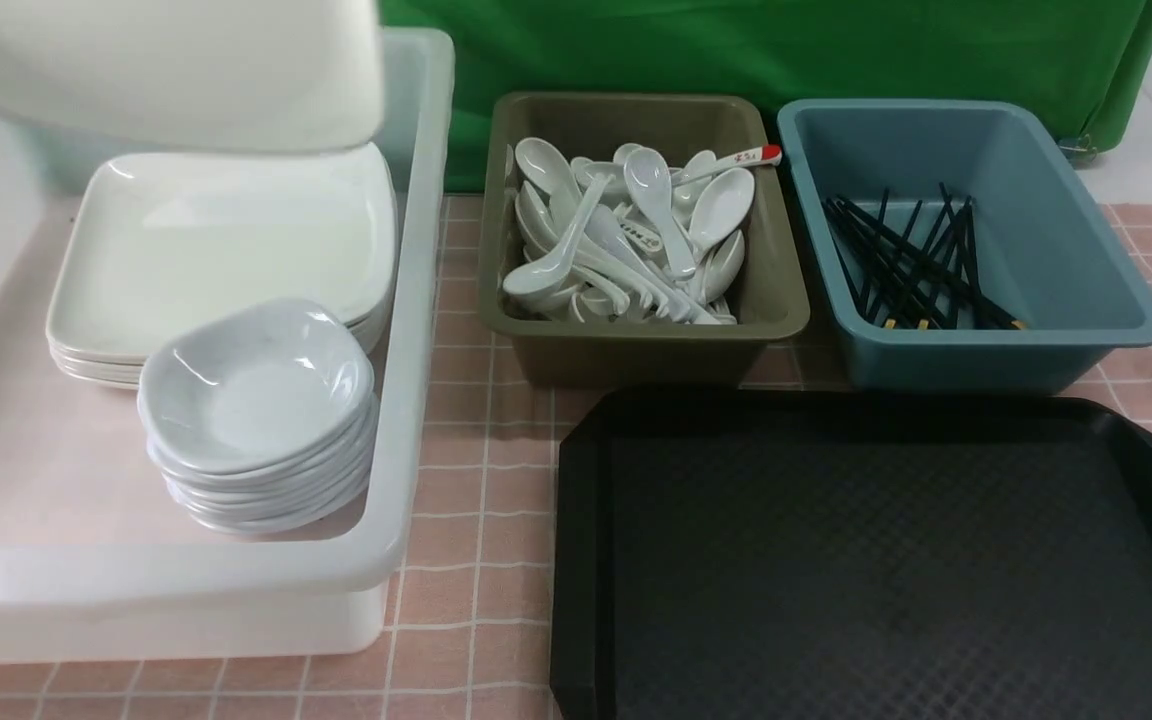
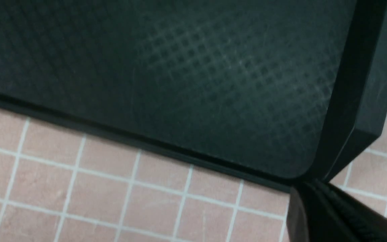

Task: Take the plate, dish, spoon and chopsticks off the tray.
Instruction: Use the left arm to put the plate into the large storage box on the left

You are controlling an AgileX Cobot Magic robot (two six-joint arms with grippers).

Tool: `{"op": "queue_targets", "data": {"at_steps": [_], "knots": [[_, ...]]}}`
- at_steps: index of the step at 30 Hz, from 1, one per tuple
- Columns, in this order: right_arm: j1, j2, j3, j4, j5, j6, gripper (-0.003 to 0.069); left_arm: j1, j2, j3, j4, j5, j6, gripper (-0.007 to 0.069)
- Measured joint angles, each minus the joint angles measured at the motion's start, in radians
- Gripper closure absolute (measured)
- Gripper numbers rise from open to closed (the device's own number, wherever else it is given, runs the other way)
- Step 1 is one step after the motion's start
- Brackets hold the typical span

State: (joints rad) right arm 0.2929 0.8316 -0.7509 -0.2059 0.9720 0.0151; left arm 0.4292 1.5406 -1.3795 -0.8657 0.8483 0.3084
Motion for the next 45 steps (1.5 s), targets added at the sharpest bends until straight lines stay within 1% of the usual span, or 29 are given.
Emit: {"op": "queue_targets", "data": {"at_steps": [2,6,9,11,17,19,21,23,26,29,31,32,33,34,35,38,39,40,42,43,44,45], "knots": [[0.0,0.0,0.0,0.0,-0.005,0.001,0.0617,0.012,0.058,0.0,-0.001,-0.007,0.025,0.0591],[0.0,0.0,0.0,0.0,-0.006,0.001,0.0615,0.001,0.159,0.0,-0.036,-0.06,0.074,0.0591],[0.0,0.0,0.0,0.0,-0.006,0.001,0.0615,-0.011,0.255,0.0,-0.11,-0.108,0.126,0.0591],[0.0,0.0,0.0,0.0,-0.007,0.001,0.0615,-0.011,0.303,0.0,-0.148,-0.112,0.159,0.0591],[0.0,0.0,0.0,0.0,-0.007,0.001,0.0615,-0.011,0.386,0.0,-0.211,-0.1,0.254,0.0588],[0.0,0.0,0.0,0.0,-0.007,0.001,0.0615,-0.011,0.403,0.0,-0.227,-0.1,0.289,0.0572],[0.0,0.0,0.0,0.0,-0.007,0.001,0.0615,-0.011,0.405,0.0,-0.221,-0.095,0.297,0.0531],[0.0,0.0,-0.002,0.0,-0.003,0.0,0.0615,-0.011,0.405,-0.002,-0.199,-0.093,0.302,0.0462],[0.0,0.0,-0.044,0.0,0.031,-0.003,0.0615,-0.011,0.404,-0.041,-0.112,-0.069,0.325,0.0343],[0.0,0.0,-0.115,0.0,0.088,-0.008,0.0615,-0.011,0.382,-0.118,0.002,-0.038,0.305,0.0247],[0.0,0.0,-0.141,0.0,0.111,-0.015,0.0615,-0.011,0.368,-0.153,0.046,-0.028,0.277,0.0224],[0.0,-0.001,-0.18,0.0,0.151,-0.021,0.0615,-0.011,0.35,-0.196,0.095,-0.009,0.253,0.0202],[0.0,-0.009,-0.205,0.0,0.16,-0.028,0.0615,-0.011,0.335,-0.226,0.129,0.013,0.233,0.0197],[0.0,-0.01,-0.208,0.0,0.16,-0.029,0.0615,-0.011,0.333,-0.238,0.135,0.022,0.231,0.0198],[0.0,-0.031,-0.232,0.0,0.161,-0.031,0.0615,-0.011,0.318,-0.276,0.167,0.058,0.207,0.0207],[0.0,-0.12,-0.24,0.0,0.161,-0.035,0.0615,-0.011,0.287,-0.341,0.202,0.145,0.172,0.0302],[0.0,-0.12,-0.24,0.0,0.161,-0.035,0.0615,-0.011,0.283,-0.347,0.204,0.151,0.167,0.0312],[0.0,-0.202,-0.235,0.0,0.161,-0.021,0.0615,-0.011,0.263,-0.365,0.209,0.186,0.156,0.0398],[0.0,-0.268,-0.221,0.005,0.156,-0.01,0.0615,-0.011,0.247,-0.374,0.209,0.206,0.152,0.0484],[0.0,-0.365,-0.185,0.02,0.118,0.001,0.0615,-0.011,0.225,-0.379,0.209,0.22,0.152,0.0557],[0.0,-0.44,-0.127,0.036,0.033,0.002,0.0615,-0.011,0.206,-0.38,0.208,0.224,0.152,0.0593],[0.0,-0.453,-0.117,0.04,0.019,0.002,0.0615,-0.011,0.206,-0.38,0.208,0.224,0.152,0.0597]]}}
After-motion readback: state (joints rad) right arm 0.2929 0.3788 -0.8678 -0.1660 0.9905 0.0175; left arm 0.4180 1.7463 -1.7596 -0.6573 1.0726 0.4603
